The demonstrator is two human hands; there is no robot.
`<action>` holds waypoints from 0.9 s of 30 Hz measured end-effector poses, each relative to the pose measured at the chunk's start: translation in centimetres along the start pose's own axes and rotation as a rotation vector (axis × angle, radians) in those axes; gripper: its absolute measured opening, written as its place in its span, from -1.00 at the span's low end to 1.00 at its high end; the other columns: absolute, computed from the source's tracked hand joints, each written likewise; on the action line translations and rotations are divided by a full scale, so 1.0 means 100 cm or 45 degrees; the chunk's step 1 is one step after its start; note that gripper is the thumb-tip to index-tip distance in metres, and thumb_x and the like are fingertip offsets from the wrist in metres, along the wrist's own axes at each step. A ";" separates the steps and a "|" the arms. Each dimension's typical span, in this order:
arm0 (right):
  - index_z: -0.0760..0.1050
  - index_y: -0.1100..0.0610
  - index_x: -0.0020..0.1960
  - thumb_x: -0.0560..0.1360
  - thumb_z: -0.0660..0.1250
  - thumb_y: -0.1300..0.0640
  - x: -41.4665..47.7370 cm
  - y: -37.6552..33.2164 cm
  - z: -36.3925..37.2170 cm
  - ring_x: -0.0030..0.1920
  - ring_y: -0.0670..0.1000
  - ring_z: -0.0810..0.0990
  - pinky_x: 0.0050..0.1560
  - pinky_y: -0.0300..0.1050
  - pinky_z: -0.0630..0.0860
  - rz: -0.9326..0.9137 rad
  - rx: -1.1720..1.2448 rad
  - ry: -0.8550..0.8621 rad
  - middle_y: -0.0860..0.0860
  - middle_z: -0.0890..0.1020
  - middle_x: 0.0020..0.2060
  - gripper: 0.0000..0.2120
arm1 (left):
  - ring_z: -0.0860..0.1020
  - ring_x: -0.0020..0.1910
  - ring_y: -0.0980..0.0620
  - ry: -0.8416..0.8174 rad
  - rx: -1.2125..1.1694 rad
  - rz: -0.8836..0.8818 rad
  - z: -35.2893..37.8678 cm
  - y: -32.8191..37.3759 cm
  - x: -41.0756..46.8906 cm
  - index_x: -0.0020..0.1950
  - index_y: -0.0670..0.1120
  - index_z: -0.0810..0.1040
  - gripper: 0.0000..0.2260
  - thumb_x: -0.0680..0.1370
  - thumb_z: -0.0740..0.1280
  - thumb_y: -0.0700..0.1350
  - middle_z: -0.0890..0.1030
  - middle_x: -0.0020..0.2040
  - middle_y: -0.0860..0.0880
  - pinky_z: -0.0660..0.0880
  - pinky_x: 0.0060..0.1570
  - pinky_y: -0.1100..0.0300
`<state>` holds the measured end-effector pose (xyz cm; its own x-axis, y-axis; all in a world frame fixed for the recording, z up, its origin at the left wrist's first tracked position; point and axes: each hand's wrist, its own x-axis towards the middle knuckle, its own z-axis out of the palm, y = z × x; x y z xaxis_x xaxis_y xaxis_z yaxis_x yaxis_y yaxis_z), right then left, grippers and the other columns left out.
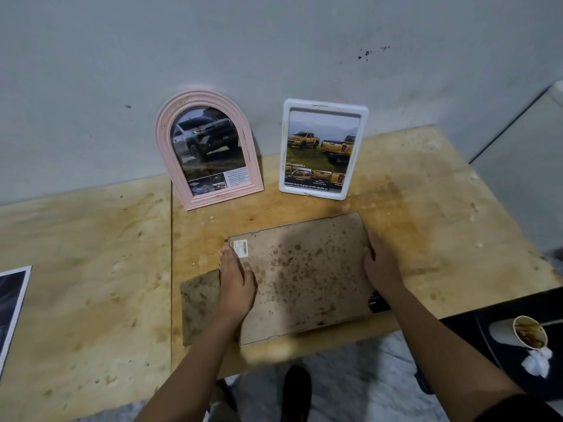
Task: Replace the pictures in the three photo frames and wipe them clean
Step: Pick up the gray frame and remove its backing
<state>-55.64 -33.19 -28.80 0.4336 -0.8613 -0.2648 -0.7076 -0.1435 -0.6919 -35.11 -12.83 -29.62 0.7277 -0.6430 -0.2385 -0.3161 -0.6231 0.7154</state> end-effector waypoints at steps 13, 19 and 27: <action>0.34 0.25 0.24 0.46 0.28 0.22 -0.080 -0.029 0.011 0.15 0.12 0.34 0.10 -0.01 0.39 0.366 -0.129 0.227 0.15 0.35 0.20 -0.64 | 0.10 0.51 -0.01 -0.069 -0.016 0.099 -0.016 -0.021 -0.054 0.54 -0.10 0.06 -0.52 0.65 0.01 0.01 0.18 0.52 -0.05 0.10 0.49 -0.01; 0.13 0.30 0.42 0.48 0.30 0.11 -0.086 -0.038 0.013 0.24 0.23 0.37 0.18 0.07 0.43 0.637 0.040 0.131 0.23 0.29 0.32 -0.38 | 0.07 0.52 -0.01 0.007 0.068 0.062 -0.012 -0.017 -0.060 0.53 -0.18 0.04 -0.54 0.65 0.05 -0.14 0.12 0.54 -0.10 0.03 0.48 0.14; 0.36 0.25 0.23 0.38 0.36 0.09 -0.064 -0.030 -0.001 -0.01 0.20 0.49 -0.15 -0.02 0.42 0.903 0.525 0.071 0.18 0.48 0.08 -0.52 | -0.02 0.53 0.01 -0.090 0.100 0.055 -0.014 -0.024 -0.055 0.54 -0.18 -0.03 -0.52 0.64 0.04 -0.20 0.02 0.55 -0.09 -0.03 0.46 0.20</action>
<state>-56.32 -27.33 -24.96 -0.0754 -0.7047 -0.7055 -0.5367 0.6250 -0.5669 -37.53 -7.19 -29.12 0.6685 -0.6981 -0.2566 -0.3948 -0.6255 0.6730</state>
